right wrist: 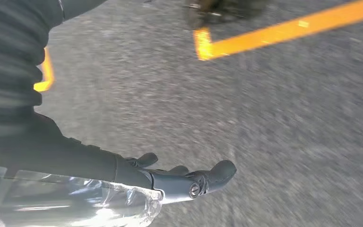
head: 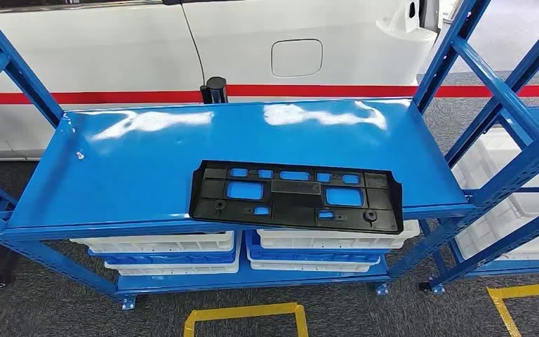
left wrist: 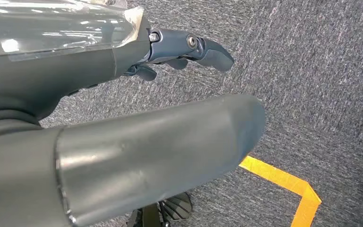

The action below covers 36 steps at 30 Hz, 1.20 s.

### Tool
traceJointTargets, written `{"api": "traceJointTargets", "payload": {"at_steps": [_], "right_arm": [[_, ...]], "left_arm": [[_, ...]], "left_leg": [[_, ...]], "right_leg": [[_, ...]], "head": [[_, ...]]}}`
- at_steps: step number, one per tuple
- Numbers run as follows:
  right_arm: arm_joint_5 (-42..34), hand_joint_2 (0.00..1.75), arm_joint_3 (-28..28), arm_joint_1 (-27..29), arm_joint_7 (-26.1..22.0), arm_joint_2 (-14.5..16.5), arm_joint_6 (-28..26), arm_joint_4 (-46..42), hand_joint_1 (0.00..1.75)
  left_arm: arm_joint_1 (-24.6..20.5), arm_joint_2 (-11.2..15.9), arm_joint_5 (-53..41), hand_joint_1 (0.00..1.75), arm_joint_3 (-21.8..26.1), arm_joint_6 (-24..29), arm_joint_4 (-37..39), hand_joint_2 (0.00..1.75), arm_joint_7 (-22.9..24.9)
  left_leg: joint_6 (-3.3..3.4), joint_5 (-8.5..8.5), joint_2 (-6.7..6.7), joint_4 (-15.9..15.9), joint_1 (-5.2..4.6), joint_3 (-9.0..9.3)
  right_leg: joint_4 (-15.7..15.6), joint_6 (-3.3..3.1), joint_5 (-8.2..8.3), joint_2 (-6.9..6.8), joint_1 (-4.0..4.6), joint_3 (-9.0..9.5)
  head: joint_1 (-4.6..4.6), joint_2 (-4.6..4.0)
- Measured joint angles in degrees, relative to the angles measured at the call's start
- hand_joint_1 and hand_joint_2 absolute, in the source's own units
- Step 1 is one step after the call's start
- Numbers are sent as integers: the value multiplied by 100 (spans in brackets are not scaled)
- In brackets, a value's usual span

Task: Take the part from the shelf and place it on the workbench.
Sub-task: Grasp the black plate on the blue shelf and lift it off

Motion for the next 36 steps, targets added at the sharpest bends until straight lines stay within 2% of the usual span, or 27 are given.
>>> {"api": "traceJointTargets", "payload": {"at_steps": [2,10,19,25,31,36], "right_arm": [[-57,175,-33,-24,-106,-1,-21,-44,0],[-890,175,-236,-212,-1146,-3,-143,-753,0],[-1350,175,-191,-261,-1305,-4,-139,-1435,0],[-1611,175,-34,-214,-1199,-122,-211,-1549,0],[-2398,175,-48,-143,-1947,-372,-498,-1485,0],[-2917,175,178,81,-1792,-458,-436,-2872,0]], "left_arm": [[-1,-1,0,0,4,-2,-5,0,-2],[-11,-7,81,0,48,75,-19,0,-97],[-10,-33,126,0,54,95,-19,0,-103],[-5,-18,116,0,54,86,22,0,-216],[6,52,54,0,61,86,143,0,-340],[6,139,-7,0,117,82,257,0,-460]], "left_leg": [[2,-2,0,0,0,-1],[11,-9,0,1,1,-4],[12,-7,0,1,6,-4],[12,-7,-1,1,5,-5],[13,-9,-1,1,3,-9],[14,-9,-1,2,0,-8]], "right_leg": [[-1,0,0,0,-1,-1],[-2,1,-1,0,-1,-7],[-2,1,0,0,6,-7],[-2,2,-1,-1,7,-8],[-2,2,0,-1,4,-10],[-2,3,1,-1,-3,-10]], "head": [[0,0],[-2,0],[-3,0],[0,0],[-2,0],[-2,0]]}}
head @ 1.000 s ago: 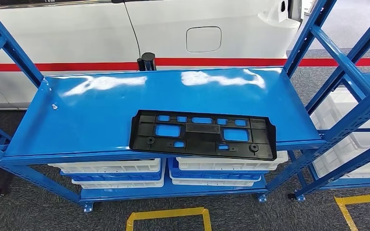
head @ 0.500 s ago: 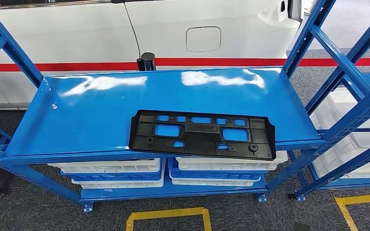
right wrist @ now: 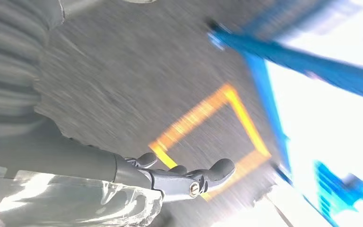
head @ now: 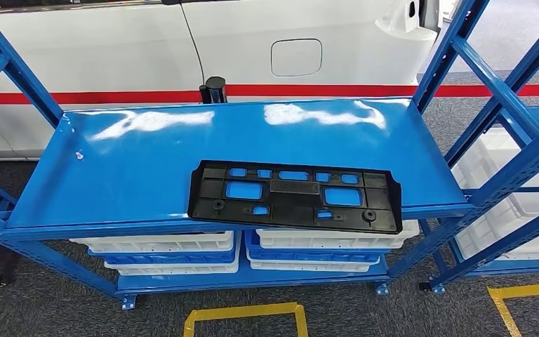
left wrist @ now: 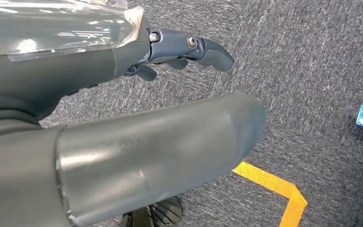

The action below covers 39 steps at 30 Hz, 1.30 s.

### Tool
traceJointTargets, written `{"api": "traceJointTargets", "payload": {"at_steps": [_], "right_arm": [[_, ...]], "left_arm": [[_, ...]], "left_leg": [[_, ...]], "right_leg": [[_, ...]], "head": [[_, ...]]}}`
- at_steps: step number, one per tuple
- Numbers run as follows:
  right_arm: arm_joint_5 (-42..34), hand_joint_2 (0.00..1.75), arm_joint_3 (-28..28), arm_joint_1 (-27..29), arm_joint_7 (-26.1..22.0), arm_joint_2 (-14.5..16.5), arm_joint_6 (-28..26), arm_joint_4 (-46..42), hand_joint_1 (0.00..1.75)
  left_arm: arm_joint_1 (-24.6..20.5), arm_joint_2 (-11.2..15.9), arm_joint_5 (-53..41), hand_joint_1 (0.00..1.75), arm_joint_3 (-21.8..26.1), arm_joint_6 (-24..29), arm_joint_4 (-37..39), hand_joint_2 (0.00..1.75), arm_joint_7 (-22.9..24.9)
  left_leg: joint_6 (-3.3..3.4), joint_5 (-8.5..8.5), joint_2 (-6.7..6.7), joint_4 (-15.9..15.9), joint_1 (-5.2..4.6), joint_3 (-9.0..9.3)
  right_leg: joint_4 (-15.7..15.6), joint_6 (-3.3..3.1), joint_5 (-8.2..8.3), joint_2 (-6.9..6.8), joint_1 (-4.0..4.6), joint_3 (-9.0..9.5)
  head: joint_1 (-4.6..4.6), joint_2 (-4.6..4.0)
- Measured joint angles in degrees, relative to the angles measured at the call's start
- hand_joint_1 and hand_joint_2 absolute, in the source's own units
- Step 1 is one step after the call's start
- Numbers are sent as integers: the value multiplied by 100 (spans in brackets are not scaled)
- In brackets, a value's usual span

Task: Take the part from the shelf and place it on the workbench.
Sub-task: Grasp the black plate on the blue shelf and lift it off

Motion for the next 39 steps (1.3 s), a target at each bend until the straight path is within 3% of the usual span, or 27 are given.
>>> {"api": "traceJointTargets", "payload": {"at_steps": [4,7,10,17,20,25,28,31,34,39], "right_arm": [[-114,175,353,222,186,1,-7,-1186,0],[-166,175,563,348,71,13,-101,-1748,0],[-122,175,852,494,-8,-1,-371,-2372,0],[285,175,1696,847,366,-60,-927,-4000,0],[395,175,1891,946,208,-74,-1097,-4347,0],[1767,175,2376,958,-156,-155,-1338,-5517,0],[3125,175,2952,666,257,-499,-1345,-6147,0],[4296,175,3872,170,1322,-1126,-1346,-6324,0],[4649,175,4645,-181,1862,-1609,-1347,-6386,0],[4990,175,5251,-397,2047,-2042,-1253,-6428,0]], "left_arm": [[-2,49,-31,0,31,4,119,0,-47],[-3,70,-48,0,33,4,190,0,-56],[-3,92,-56,0,37,4,267,0,-98],[-11,143,-63,0,43,6,409,0,-155],[-12,158,-66,0,47,4,443,0,-156],[-25,227,-127,0,54,-2,508,0,-193],[-42,307,-158,0,53,4,631,0,-271],[-83,381,-163,0,52,12,774,0,-338],[-109,431,-163,0,52,19,880,0,-356],[-112,470,-167,0,52,12,976,0,-360]], "left_leg": [[0,0,5,0,2,2],[0,0,3,0,2,1],[1,1,2,0,2,0],[3,3,8,0,2,2],[3,3,5,0,2,-1],[3,4,9,-1,3,-6],[8,9,16,-1,4,-8],[23,21,23,1,-4,-4],[32,28,9,3,-9,-4],[33,28,2,2,-8,-23]], "right_leg": [[0,0,0,1,1,-1],[0,0,0,0,1,-1],[0,1,1,0,1,0],[0,1,1,1,5,0],[1,1,1,1,3,1],[1,2,2,2,0,0],[2,11,9,5,-1,2],[2,23,18,5,-4,0],[1,27,20,-7,-6,2],[2,29,21,-10,-9,-3]], "head": [[1,0],[0,0],[0,0],[1,0],[1,0],[-1,0],[0,0],[1,0],[2,0],[0,0]]}}
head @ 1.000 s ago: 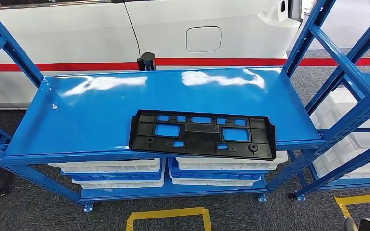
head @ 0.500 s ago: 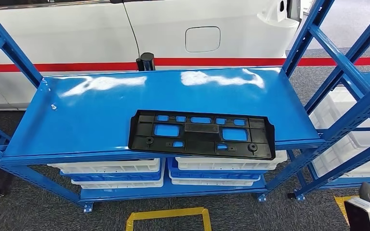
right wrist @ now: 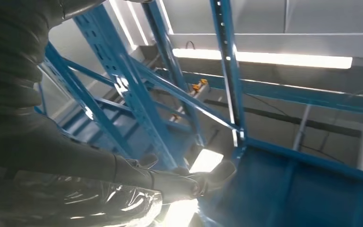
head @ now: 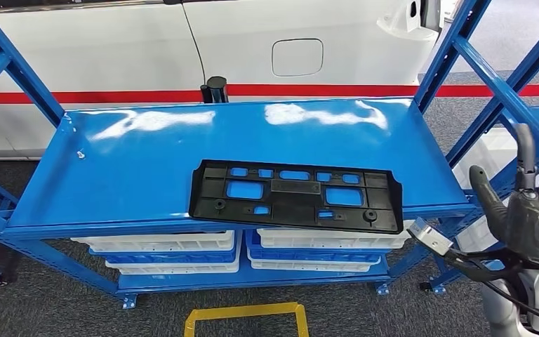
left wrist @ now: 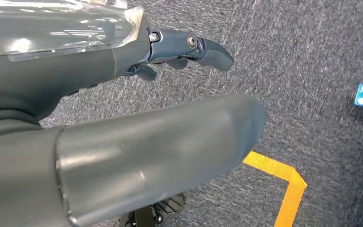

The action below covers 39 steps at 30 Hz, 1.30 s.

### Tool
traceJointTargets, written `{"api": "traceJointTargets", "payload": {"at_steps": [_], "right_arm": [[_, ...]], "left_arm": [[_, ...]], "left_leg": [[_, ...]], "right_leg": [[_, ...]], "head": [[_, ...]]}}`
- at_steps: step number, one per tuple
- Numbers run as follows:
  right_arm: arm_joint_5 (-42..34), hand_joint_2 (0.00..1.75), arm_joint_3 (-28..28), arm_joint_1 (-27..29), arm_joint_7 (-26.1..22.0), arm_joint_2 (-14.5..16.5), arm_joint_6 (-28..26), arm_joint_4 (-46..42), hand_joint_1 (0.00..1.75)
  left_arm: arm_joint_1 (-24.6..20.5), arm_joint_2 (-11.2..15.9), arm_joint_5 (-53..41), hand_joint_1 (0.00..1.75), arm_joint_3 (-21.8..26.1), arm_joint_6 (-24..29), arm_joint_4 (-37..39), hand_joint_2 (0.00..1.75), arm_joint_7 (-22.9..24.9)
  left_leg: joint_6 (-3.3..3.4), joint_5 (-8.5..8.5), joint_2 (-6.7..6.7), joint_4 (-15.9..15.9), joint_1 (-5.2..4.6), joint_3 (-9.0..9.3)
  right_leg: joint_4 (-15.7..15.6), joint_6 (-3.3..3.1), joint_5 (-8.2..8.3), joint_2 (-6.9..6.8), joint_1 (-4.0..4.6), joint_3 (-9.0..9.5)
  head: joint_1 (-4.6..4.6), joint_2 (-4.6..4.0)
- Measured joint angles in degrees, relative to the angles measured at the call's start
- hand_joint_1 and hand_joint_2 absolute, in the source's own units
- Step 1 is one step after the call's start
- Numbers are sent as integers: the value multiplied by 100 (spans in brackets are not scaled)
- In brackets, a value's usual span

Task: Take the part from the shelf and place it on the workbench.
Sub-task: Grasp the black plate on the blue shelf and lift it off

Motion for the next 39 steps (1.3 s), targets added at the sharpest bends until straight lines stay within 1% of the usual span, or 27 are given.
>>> {"api": "traceJointTargets", "payload": {"at_steps": [1,3,4,6,8,11,13,15,19,24,29,32,39], "right_arm": [[229,175,155,-116,74,-90,144,38,0],[739,175,642,-525,285,-273,741,236,0],[922,175,980,-787,431,-364,1135,395,0],[1046,175,1780,-1322,750,-529,1868,764,0],[1054,175,2617,-1789,971,-606,2418,1173,0],[1055,175,3667,-2146,1032,-514,2997,1844,0],[1050,175,4113,-2173,1009,-372,3210,2265,0],[1015,175,4402,-2160,950,-226,3374,2669,0],[777,175,4679,-2155,858,22,3519,3225,0],[401,175,4789,-2153,779,160,3674,3253,0],[245,175,4839,-1988,735,215,3860,3154,0],[233,175,4898,-1848,718,221,3871,3141,0],[152,175,4924,-1799,713,220,3829,3009,0]], "left_arm": [[-3,9,-4,0,-2,-9,17,0,-4],[-14,36,-29,0,-17,-36,62,0,-23],[-24,55,-47,0,-31,-51,91,0,-36],[-45,98,-93,0,-68,-80,149,0,-57],[-56,144,-121,0,-112,-112,206,0,-66],[-70,205,-151,0,-157,-145,286,0,-62],[-74,235,-170,0,-175,-145,326,0,-35],[-74,263,-176,0,-186,-136,357,0,20],[-73,307,-175,0,-205,-116,381,0,115],[-74,322,-125,0,-221,-124,381,0,124],[-72,320,-101,0,-221,-128,381,0,124],[-68,321,-93,0,-220,-128,381,0,124],[-69,312,-62,0,-220,-136,381,0,120]], "left_leg": [[0,0,6,0,0,-4],[0,0,25,-1,0,-5],[1,2,33,-1,0,-3],[1,8,32,-1,-2,-1],[0,16,24,-1,-1,-1],[-6,22,3,0,8,-2],[-8,24,-7,0,12,-8],[-9,24,-7,0,13,-11],[-11,18,0,-1,11,-2],[-13,7,10,-1,5,31],[-10,12,8,-1,2,29],[-8,15,7,0,4,22],[-9,16,9,0,7,15]], "right_leg": [[1,2,1,4,-2,-3],[1,6,6,18,-6,-9],[1,9,8,25,-6,-10],[1,14,12,25,-6,-10],[1,16,14,20,-5,-10],[1,16,15,4,4,-9],[2,16,14,-4,8,-12],[3,16,13,-5,10,-15],[2,15,11,3,10,-12],[-4,13,9,12,8,15],[-5,16,14,11,5,16],[-3,17,16,11,5,10],[-2,17,16,11,8,1]], "head": [[0,0],[0,0],[0,0],[3,0],[1,0],[0,0],[0,0],[-1,0],[2,0],[3,0],[3,0],[1,0],[1,0]]}}
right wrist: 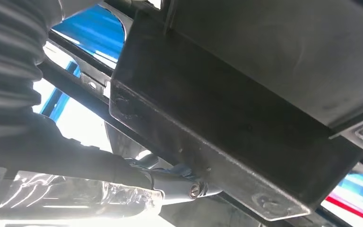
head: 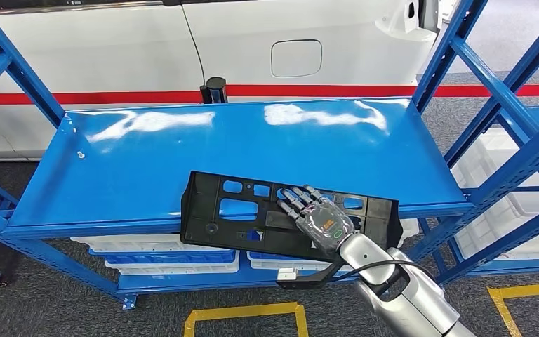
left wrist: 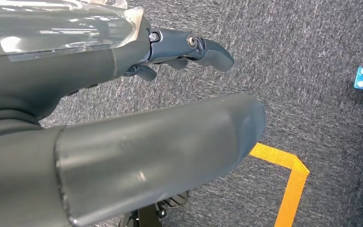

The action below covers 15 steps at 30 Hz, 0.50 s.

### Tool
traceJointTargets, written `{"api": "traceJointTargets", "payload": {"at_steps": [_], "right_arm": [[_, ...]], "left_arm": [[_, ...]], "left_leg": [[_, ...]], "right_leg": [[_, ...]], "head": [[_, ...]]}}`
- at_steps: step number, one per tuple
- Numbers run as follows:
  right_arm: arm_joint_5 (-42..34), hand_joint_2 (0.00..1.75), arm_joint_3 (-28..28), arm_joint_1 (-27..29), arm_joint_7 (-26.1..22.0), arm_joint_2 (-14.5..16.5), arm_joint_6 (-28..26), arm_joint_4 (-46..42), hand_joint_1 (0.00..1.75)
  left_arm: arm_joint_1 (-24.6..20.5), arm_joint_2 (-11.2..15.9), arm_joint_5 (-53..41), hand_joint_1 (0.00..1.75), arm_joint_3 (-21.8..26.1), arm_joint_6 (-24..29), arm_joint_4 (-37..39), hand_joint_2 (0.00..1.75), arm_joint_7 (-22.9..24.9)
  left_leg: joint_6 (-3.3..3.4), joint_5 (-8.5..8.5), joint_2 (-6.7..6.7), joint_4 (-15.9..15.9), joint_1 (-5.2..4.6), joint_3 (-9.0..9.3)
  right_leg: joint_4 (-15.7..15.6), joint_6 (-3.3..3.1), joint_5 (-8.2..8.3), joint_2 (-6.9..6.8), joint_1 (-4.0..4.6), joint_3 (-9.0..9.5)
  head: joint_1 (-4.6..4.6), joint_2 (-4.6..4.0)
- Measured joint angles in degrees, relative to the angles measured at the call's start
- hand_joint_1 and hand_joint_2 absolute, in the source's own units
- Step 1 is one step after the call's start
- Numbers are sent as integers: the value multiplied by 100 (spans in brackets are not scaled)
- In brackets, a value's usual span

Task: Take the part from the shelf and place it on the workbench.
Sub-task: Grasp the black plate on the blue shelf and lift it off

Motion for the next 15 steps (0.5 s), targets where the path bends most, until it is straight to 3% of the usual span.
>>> {"api": "traceJointTargets", "payload": {"at_steps": [7,15], "right_arm": [[3,175,-126,-8,13,-61,-54,-320,0],[621,175,-532,12,342,-100,-317,-351,0]], "left_arm": [[1,-58,96,0,1,16,-17,0,45],[6,-210,175,0,1,-52,-267,0,139]], "left_leg": [[0,1,-3,1,-1,-12],[1,0,-5,1,-3,-22]], "right_leg": [[0,0,0,-2,-1,-7],[0,1,-1,-3,-2,-16]], "head": [[0,0],[1,0]]}}
